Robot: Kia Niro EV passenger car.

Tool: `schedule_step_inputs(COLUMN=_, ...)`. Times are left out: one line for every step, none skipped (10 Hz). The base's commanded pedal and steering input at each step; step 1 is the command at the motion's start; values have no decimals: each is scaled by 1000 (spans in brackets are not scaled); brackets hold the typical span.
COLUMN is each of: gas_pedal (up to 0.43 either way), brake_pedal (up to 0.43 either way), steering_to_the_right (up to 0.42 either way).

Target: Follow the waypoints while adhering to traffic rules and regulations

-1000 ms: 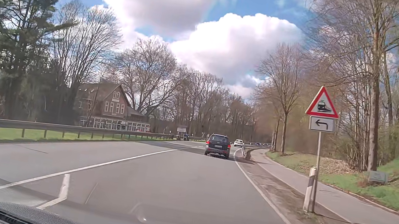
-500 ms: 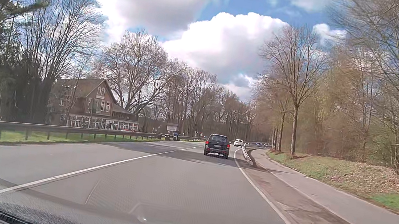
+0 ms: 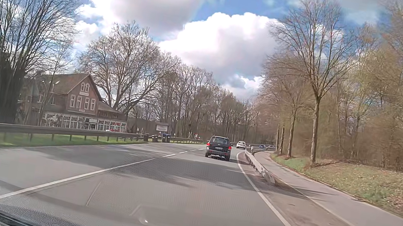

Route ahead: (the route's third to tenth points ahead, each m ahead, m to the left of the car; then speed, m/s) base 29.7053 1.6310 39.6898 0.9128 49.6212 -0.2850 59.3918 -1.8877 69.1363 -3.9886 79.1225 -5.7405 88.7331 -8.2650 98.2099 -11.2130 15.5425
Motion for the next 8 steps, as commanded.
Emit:
schedule_step_inputs(gas_pedal=150, brake_pedal=0, steering_to_the_right=11)
schedule_step_inputs(gas_pedal=150, brake_pedal=0, steering_to_the_right=11)
schedule_step_inputs(gas_pedal=150, brake_pedal=0, steering_to_the_right=11)
schedule_step_inputs(gas_pedal=157, brake_pedal=0, steering_to_the_right=11)
schedule_step_inputs(gas_pedal=157, brake_pedal=0, steering_to_the_right=11)
schedule_step_inputs(gas_pedal=169, brake_pedal=0, steering_to_the_right=11)
schedule_step_inputs(gas_pedal=177, brake_pedal=0, steering_to_the_right=11)
schedule_step_inputs(gas_pedal=177, brake_pedal=0, steering_to_the_right=11)
